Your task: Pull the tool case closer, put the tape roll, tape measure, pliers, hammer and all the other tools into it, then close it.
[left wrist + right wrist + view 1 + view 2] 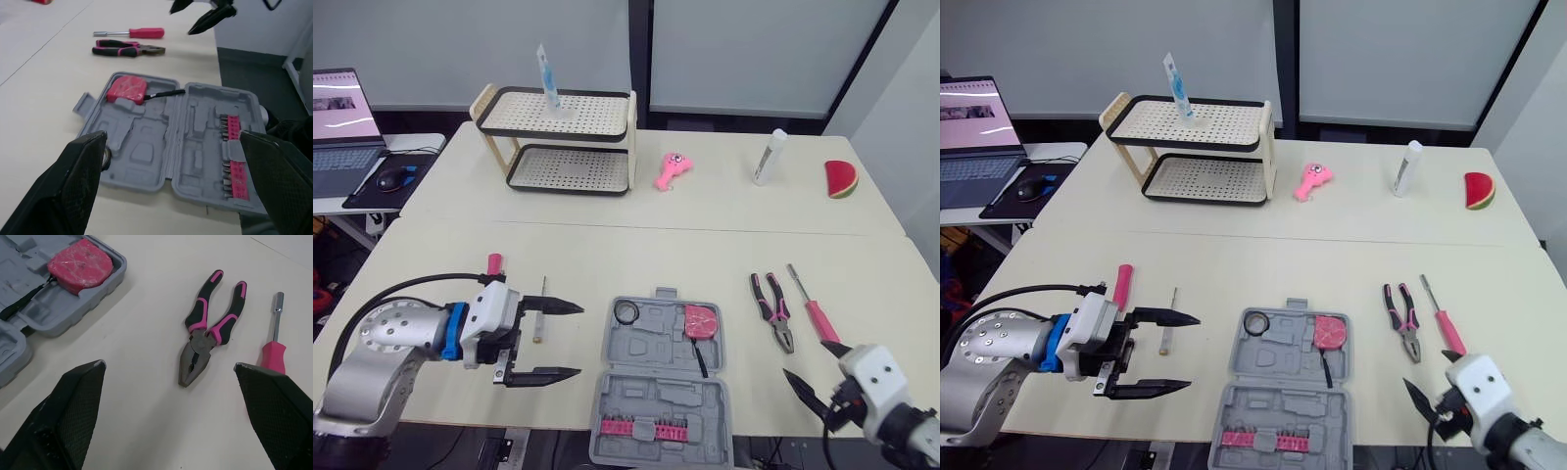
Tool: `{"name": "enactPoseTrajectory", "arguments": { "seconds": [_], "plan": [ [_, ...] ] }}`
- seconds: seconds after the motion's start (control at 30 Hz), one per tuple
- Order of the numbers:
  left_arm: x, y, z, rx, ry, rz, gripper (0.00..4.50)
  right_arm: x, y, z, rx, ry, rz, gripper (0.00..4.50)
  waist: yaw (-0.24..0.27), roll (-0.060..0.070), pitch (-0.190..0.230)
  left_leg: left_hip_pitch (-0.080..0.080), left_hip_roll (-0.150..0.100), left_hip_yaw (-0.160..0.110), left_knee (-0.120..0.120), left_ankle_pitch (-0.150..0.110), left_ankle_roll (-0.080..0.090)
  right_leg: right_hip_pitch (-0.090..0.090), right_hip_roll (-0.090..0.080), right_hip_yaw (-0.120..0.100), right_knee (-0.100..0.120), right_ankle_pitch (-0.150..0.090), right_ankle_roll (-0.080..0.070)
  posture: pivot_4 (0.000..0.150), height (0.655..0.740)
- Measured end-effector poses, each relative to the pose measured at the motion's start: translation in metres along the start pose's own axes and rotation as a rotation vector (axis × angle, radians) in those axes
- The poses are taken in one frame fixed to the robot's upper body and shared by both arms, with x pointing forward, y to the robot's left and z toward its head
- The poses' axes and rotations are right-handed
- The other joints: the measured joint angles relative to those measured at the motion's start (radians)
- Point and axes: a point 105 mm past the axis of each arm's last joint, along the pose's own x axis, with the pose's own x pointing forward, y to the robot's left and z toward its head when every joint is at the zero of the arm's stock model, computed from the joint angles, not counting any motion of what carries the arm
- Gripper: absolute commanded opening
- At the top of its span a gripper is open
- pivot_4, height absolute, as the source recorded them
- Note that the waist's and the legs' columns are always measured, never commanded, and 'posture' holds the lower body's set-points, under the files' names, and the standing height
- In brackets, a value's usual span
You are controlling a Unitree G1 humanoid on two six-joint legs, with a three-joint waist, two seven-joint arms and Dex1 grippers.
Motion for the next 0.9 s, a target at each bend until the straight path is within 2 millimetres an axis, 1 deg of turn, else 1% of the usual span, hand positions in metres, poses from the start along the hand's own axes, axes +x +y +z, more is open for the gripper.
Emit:
{"name": "enactPoseTrajectory", "arguments": {
  "seconds": [0.03,0.13,0.27,0.43,0.63,0.73,0.8,0.83,0.9],
  "plan": [
    [0.004,0.0,0.004,0.011,-0.014,-0.029,4.5,0.006,0.0,0.001,0.008,0.001,-0.019,4.48,0.0,0.0,0.0,-0.001,0.0,0.0,0.0,0.0,0.0,-0.001,0.0,0.0,0.0,0.002,0.004,0.15,0.735],
    [0.014,-0.001,0.017,0.044,-0.052,-0.107,4.5,0.026,0.005,0.003,0.046,-0.005,-0.044,4.48,0.0,0.001,0.001,-0.004,0.0,0.0,0.0,0.0,0.0,-0.005,0.001,0.0,0.001,0.003,0.005,0.15,0.735],
    [0.018,-0.001,0.026,0.057,-0.08,-0.153,4.5,0.042,0.005,-0.005,0.097,0.018,-0.078,4.48,0.001,0.002,0.001,-0.005,0.0,-0.001,0.0,0.0,0.0,-0.005,0.001,-0.001,0.001,0.003,0.004,0.15,0.735],
    [0.022,0.002,0.035,0.071,-0.109,-0.174,4.5,0.065,-0.007,-0.012,0.211,0.019,-0.189,4.48,-0.001,0.002,0.001,-0.004,0.0,-0.001,0.0,0.0,0.0,-0.005,0.001,0.0,0.001,0.003,0.005,0.15,0.735],
    [0.026,-0.001,0.035,0.061,-0.121,-0.192,4.5,0.075,-0.015,-0.026,0.282,0.057,-0.25,4.48,0.0,0.002,0.001,-0.005,0.0,-0.001,0.0,0.0,0.0,-0.005,0.001,-0.001,0.001,0.003,0.005,0.15,0.735],
    [0.03,-0.003,0.036,0.064,-0.129,-0.209,4.5,0.08,-0.016,-0.025,0.338,0.042,-0.272,3.91,-0.001,0.002,0.001,-0.004,0.0,-0.001,0.0,0.0,0.0,-0.005,0.001,-0.001,0.002,0.003,0.005,0.15,0.735],
    [0.03,-0.002,0.038,0.07,-0.131,-0.209,4.5,0.081,-0.016,-0.025,0.357,0.036,-0.28,3.25,-0.001,0.002,0.001,-0.004,0.0,-0.002,0.001,0.0,0.0,-0.005,0.002,-0.001,0.002,0.003,0.005,0.15,0.735],
    [0.031,-0.001,0.038,0.072,-0.131,-0.209,4.5,0.081,-0.017,-0.025,0.363,0.035,-0.289,2.85,-0.001,0.002,0.001,-0.004,0.0,-0.002,0.001,0.0,0.0,-0.004,0.002,-0.001,0.002,0.003,0.005,0.15,0.735],
    [0.031,-0.001,0.039,0.073,-0.133,-0.209,4.5,0.082,-0.016,-0.025,0.369,0.033,-0.29,2.42,-0.001,0.002,0.001,-0.004,0.0,-0.002,0.001,0.0,0.0,-0.004,0.002,-0.001,0.002,0.003,0.005,0.15,0.735]
  ]
}}
